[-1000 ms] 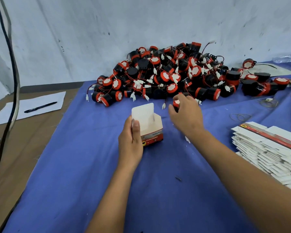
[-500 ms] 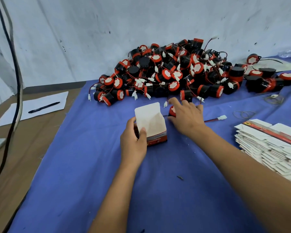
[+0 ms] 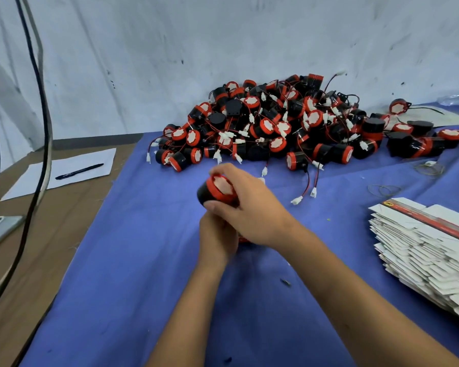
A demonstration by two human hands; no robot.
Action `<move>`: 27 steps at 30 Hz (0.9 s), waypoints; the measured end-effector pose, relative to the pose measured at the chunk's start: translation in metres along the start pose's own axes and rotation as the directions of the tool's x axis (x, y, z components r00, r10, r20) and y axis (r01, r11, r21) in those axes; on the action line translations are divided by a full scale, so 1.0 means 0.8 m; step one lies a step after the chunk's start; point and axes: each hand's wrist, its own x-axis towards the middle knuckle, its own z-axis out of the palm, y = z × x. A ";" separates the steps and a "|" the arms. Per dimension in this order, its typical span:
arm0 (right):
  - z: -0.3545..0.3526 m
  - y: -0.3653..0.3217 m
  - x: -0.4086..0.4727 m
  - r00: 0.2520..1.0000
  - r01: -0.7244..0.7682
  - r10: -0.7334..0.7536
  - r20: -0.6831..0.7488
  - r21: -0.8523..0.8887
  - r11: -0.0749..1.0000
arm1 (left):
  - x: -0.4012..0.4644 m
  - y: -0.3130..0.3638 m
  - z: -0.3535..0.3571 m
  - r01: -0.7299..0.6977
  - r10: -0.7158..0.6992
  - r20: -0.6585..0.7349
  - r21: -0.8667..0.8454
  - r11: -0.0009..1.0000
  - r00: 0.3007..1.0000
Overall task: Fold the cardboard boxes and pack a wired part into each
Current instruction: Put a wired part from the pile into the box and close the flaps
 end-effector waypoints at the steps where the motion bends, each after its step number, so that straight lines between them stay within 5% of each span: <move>1: -0.001 0.007 -0.004 0.999 -0.045 0.044 -0.009 -0.091 0.995 | 0.001 -0.001 0.001 0.017 -0.016 0.002 -0.058 0.998 1.000; 14: -0.007 0.014 -0.025 0.968 -0.244 0.243 -0.069 -0.501 0.830 | -0.001 0.007 -0.006 0.280 -0.229 0.164 -0.474 0.835 0.959; 21: 0.006 -0.005 -0.028 0.949 -0.191 0.312 0.045 -0.705 0.683 | -0.004 0.008 -0.003 0.259 -0.188 0.203 -0.428 0.866 0.961; 24: 0.014 0.000 -0.035 0.925 -0.078 0.352 0.140 -0.839 0.539 | -0.005 0.011 -0.001 0.217 -0.138 0.231 -0.363 0.906 0.963; 27: 0.007 0.003 -0.040 0.945 -0.095 0.306 0.116 -0.798 0.595 | -0.005 0.009 0.002 0.199 -0.129 0.223 -0.326 0.924 0.966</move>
